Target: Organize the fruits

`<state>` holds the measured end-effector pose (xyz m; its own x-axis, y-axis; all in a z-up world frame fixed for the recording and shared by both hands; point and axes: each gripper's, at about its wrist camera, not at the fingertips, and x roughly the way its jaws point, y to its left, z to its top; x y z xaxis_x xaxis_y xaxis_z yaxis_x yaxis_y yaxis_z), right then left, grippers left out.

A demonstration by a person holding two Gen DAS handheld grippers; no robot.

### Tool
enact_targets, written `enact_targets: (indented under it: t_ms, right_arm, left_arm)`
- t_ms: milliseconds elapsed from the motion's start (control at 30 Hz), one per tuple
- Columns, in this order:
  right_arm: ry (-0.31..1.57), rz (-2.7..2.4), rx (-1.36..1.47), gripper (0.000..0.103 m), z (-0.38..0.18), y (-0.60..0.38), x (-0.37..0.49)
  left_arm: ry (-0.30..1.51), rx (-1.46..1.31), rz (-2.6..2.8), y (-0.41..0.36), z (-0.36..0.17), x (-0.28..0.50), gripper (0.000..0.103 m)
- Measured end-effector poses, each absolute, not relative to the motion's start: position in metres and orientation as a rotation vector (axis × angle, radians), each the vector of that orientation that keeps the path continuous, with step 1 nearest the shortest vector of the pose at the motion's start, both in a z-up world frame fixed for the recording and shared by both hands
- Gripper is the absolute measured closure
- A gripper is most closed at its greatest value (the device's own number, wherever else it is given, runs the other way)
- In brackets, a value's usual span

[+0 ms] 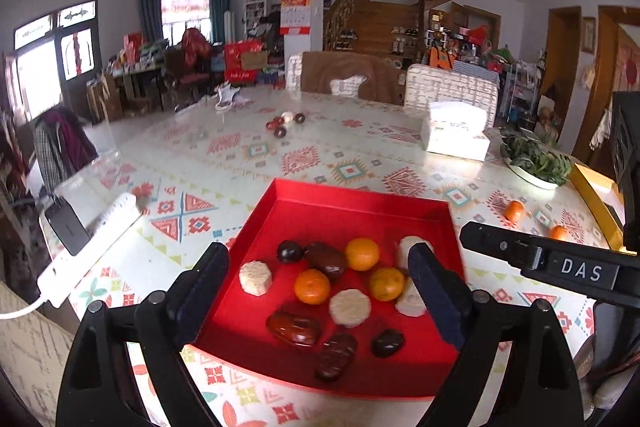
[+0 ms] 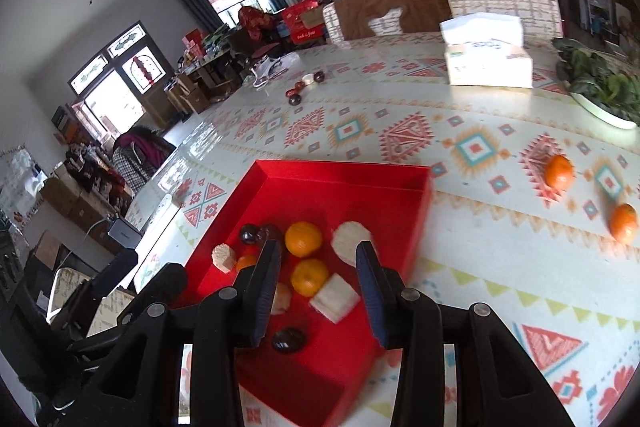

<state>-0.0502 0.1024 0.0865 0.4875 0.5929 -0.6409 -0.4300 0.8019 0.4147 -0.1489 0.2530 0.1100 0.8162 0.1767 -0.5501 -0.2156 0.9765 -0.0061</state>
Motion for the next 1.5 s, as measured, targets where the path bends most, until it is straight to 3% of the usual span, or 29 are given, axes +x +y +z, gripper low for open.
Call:
enact_targets:
  t_ms: [767, 1200, 1500]
  right_arm:
    - [0.762, 0.538, 0.339, 0.054, 0.100, -0.025, -0.107]
    - [0.775, 0.423, 0.396, 0.051, 0.081, -0.098, -0.113]
    - [0.795, 0.402, 0.315, 0.038, 0.069, -0.087, -0.110]
  left_arm:
    - [0.542, 0.119, 0.157, 0.142, 0.136, -0.187, 0.012]
    - [0.604, 0.164, 0.118, 0.104, 0.120, -0.173, 0.012]
    - [0.602, 0.143, 0.170, 0.111, 0.114, -0.164, 0.011]
